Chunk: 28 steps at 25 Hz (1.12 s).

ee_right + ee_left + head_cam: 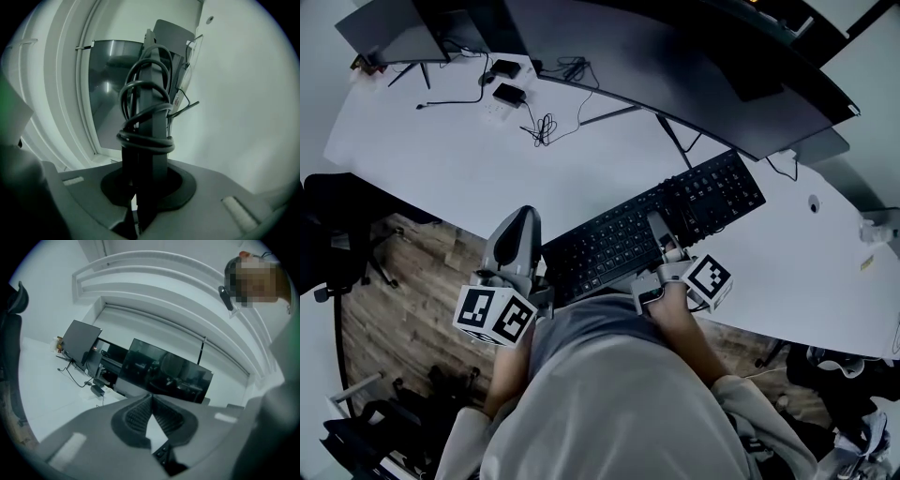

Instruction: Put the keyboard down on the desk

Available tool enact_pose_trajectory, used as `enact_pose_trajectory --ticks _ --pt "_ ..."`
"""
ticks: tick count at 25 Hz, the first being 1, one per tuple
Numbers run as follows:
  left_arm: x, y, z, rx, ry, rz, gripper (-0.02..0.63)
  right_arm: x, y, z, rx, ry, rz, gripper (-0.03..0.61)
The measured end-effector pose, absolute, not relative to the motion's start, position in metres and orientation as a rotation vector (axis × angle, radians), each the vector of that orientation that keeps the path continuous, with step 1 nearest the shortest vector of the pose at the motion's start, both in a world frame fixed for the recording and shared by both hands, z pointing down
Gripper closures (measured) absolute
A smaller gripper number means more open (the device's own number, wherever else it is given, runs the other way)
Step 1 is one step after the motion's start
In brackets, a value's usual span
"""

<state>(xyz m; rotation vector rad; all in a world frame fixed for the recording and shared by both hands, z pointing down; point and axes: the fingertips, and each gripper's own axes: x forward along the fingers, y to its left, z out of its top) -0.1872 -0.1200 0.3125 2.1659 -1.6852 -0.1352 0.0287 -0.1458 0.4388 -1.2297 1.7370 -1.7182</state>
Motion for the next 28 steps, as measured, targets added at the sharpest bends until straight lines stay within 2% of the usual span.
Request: enact_pose_trajectory --ticks 28 --pt "-0.182 -0.134 0.343 2.100 -1.620 -0.070 0.614 0.054 -0.161 0.518 -1.273 1.348 -1.873 0.512"
